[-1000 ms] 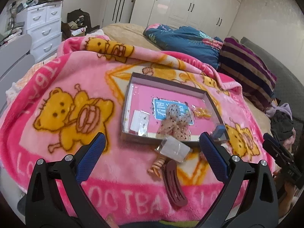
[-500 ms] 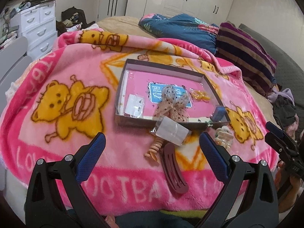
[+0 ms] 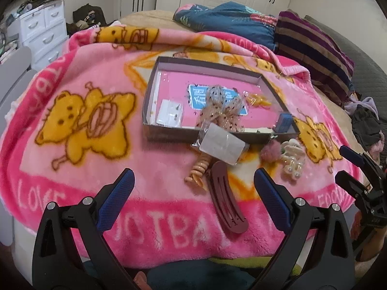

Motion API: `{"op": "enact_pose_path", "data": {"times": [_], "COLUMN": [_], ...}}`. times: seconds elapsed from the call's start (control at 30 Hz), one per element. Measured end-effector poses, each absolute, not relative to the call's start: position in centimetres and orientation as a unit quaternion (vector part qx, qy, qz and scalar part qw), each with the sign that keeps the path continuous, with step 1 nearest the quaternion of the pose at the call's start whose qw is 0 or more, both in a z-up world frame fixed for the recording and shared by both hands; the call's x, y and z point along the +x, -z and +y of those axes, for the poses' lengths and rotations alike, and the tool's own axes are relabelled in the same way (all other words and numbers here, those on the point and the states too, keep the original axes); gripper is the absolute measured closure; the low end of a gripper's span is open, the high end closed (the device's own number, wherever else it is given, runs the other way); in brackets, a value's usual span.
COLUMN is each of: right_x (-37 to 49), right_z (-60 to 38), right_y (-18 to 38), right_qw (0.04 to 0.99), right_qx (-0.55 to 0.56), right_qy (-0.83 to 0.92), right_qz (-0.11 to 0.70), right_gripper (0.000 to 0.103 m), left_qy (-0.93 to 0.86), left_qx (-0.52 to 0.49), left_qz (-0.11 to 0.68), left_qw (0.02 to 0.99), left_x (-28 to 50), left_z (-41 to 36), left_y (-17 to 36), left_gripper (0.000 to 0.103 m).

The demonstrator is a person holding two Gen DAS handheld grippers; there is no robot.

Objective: Organize jewelry
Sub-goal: 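Withdraw both tools from the box toward the remaining jewelry, then grasp the pink pompom clip with the right tool while the left tool grasps the clear bag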

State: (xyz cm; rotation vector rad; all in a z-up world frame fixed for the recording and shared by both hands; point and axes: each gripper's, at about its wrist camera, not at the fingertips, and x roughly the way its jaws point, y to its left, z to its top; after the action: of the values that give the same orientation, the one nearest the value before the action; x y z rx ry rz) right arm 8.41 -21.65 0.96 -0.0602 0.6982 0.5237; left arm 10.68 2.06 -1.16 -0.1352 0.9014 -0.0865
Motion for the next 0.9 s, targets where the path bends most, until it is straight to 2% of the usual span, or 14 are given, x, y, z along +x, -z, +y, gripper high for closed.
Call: {"op": "enact_pose_path", "data": {"times": [0.33, 0.43, 0.6, 0.9], "right_x": [9.6, 10.2, 11.5, 14.7], "right_z": [-20.2, -19.6, -18.4, -16.6], "right_y": [1.4, 2.0, 2.8, 4.3], "right_qw": [0.893, 0.888, 0.883, 0.873], "right_qx": [-0.042, -0.047, -0.057, -0.065], "right_qy": [-0.264, -0.270, -0.275, -0.272], "right_qz": [0.362, 0.369, 0.377, 0.399], "right_gripper": [0.014, 0.020, 0.022, 0.039], "left_qy": [0.035, 0.037, 0.043, 0.068], "left_qx": [-0.064, -0.073, -0.077, -0.094], "left_qz": [0.457, 0.458, 0.455, 0.463], "left_qw": [0.886, 0.885, 0.886, 0.879], "left_x": [11.8, 12.1, 12.9, 15.4], "left_z": [2.2, 2.4, 2.4, 2.1], "left_y": [3.6, 4.0, 4.1, 4.7], "left_gripper": [0.011, 0.011, 0.011, 0.011]}}
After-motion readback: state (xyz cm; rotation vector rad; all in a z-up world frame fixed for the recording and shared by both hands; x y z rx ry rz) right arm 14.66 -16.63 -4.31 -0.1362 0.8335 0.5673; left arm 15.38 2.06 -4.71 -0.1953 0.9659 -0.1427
